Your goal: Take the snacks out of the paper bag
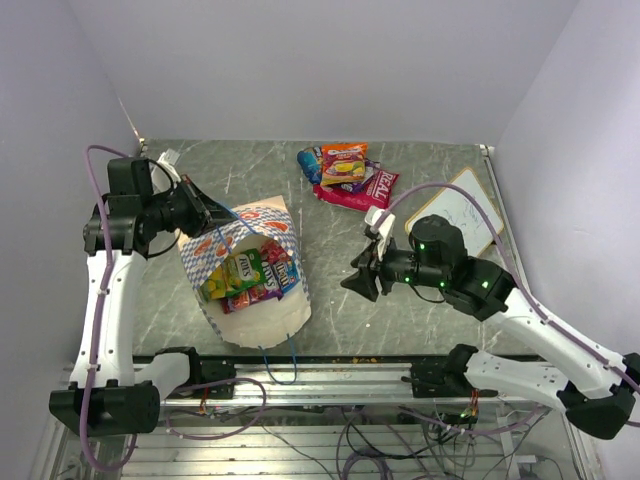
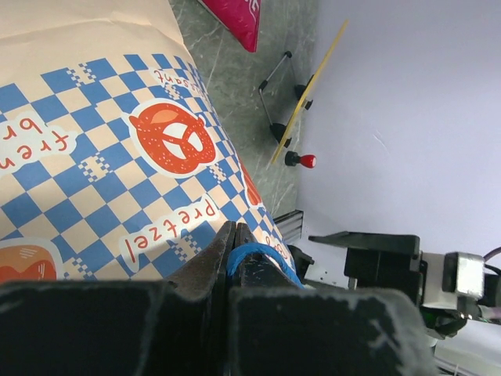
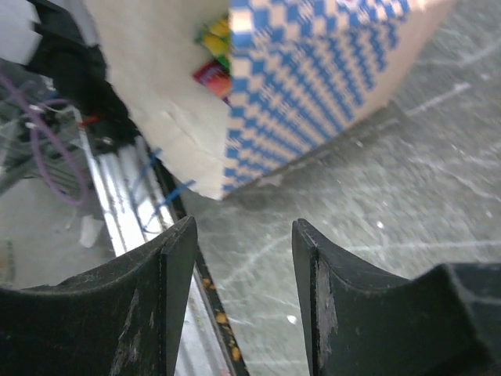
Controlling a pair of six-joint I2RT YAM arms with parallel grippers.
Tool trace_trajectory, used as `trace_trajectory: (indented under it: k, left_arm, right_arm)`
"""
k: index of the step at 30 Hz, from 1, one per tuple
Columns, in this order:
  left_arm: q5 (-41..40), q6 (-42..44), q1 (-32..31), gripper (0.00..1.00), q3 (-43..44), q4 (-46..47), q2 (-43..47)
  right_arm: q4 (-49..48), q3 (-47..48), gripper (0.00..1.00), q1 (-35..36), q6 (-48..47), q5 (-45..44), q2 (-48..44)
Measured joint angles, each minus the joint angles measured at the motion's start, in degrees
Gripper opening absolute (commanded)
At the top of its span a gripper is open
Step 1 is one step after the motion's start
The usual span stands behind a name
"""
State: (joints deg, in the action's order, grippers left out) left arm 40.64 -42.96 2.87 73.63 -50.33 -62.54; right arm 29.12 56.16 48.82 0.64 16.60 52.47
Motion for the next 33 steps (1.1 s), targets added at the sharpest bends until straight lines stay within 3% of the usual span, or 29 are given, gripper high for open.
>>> trace_trajectory:
  k: [9,19,26,33]
  left_arm:
    - [-0.4,-1.2,0.0,0.07,-0.5,0.1,1.4]
    - [-0.5,-1.5,0.0,0.07,-0.1,0.0,1.2]
    - [-0.5,-1.4,0.0,0.07,0.1,-0.1,0.8]
    - [-0.6,-1.0,0.0,0.07,1.0,-0.2,0.4]
  right_arm:
    - [-8.7,6.4,0.53,10.9,4.9,0.6,7.8]
    - [-13.4,13.1,0.53,32.1,-4.9,-16.7,24.8]
    - [-20.6,7.9,0.53,35.6,-15.3,-23.4,27.4]
    - [-35.8,0.3,0.53,35.5,-30.1,-24.8,31.6]
